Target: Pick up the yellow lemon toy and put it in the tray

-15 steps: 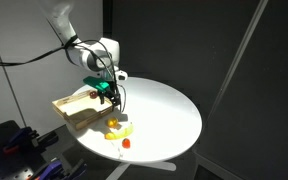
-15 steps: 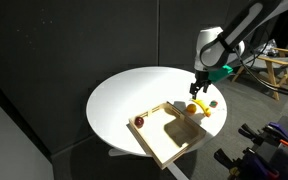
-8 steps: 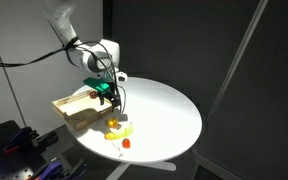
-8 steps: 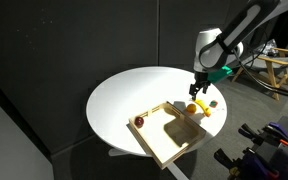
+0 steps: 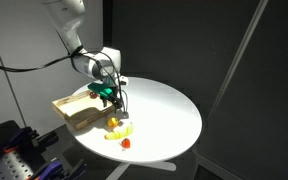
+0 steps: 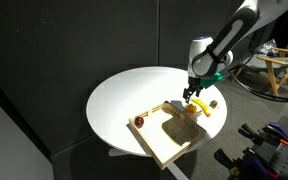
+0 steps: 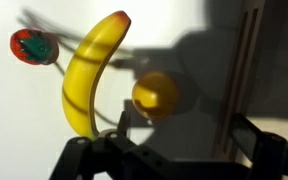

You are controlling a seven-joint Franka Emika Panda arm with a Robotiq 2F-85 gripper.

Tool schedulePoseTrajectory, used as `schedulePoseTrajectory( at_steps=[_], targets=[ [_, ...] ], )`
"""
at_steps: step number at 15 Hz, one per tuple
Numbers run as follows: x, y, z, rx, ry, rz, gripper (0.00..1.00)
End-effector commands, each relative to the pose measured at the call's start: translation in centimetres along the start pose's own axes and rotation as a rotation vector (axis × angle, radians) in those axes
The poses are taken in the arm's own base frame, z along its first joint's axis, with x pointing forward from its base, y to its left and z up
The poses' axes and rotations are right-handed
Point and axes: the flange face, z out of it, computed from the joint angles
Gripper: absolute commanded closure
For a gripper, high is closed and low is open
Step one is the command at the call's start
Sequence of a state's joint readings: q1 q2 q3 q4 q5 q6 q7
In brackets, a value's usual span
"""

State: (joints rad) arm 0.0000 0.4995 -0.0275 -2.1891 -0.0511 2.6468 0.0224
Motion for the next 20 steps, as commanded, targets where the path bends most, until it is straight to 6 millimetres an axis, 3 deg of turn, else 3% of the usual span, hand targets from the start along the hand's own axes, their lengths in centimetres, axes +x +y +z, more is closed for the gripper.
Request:
schedulePoseTrajectory(
  at_steps=[1, 9, 20],
  targets=[
    [1.9, -0.3, 0.8, 0.007, 0.027, -0.005, 0.00],
    [3.5, 0.0, 2.6, 0.004, 0.024, -0.002, 0.00],
    [3.0, 0.8, 4.8, -0.010, -0.013, 0.003, 0.00]
  ],
)
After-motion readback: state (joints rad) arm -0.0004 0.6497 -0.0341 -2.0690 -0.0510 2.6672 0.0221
